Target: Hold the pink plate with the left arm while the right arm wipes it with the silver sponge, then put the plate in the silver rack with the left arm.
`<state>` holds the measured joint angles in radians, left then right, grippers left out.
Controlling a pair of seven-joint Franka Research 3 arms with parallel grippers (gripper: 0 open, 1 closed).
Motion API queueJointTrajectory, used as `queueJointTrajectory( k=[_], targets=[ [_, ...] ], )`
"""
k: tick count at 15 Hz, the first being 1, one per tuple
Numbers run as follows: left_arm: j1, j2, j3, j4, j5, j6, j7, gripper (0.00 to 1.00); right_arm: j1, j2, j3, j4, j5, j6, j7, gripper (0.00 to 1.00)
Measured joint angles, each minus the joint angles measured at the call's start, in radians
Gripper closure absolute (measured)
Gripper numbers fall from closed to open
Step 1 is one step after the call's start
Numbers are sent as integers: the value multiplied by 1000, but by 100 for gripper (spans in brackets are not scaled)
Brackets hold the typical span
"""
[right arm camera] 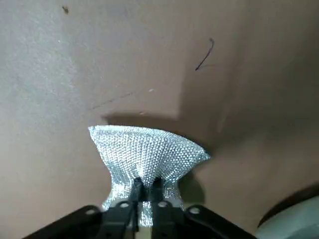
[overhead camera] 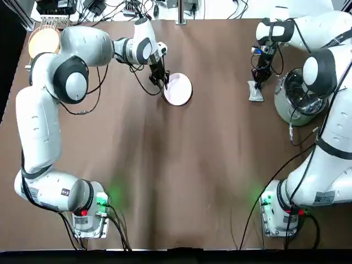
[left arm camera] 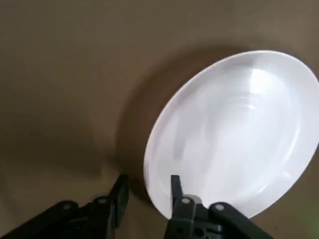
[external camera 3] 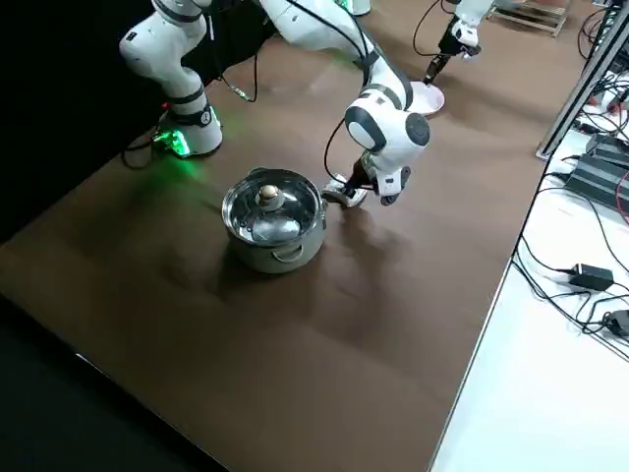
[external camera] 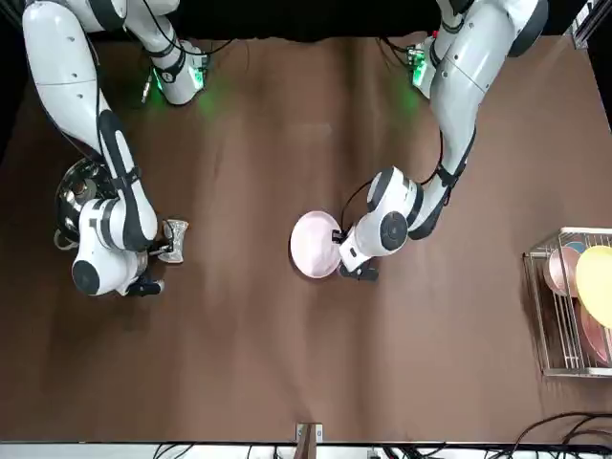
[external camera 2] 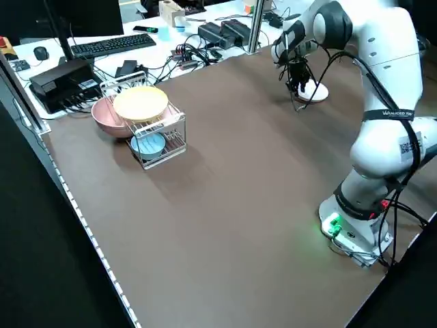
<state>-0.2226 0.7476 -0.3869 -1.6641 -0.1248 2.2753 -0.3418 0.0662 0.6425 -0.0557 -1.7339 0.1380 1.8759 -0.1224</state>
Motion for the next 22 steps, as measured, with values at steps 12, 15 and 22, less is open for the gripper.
queueJointTrajectory(
  k=[12,15,22],
  targets=[
    [-5,23,1,-1,19,41,-13,89,75,-5,5,200,46,-115,126,99],
    [-5,23,0,0,19,41,-14,97,122,-9,8,249,145,-127,189,99],
    [-5,23,-1,0,30,43,-14,97,301,-8,10,274,427,13,336,99]
  ],
)
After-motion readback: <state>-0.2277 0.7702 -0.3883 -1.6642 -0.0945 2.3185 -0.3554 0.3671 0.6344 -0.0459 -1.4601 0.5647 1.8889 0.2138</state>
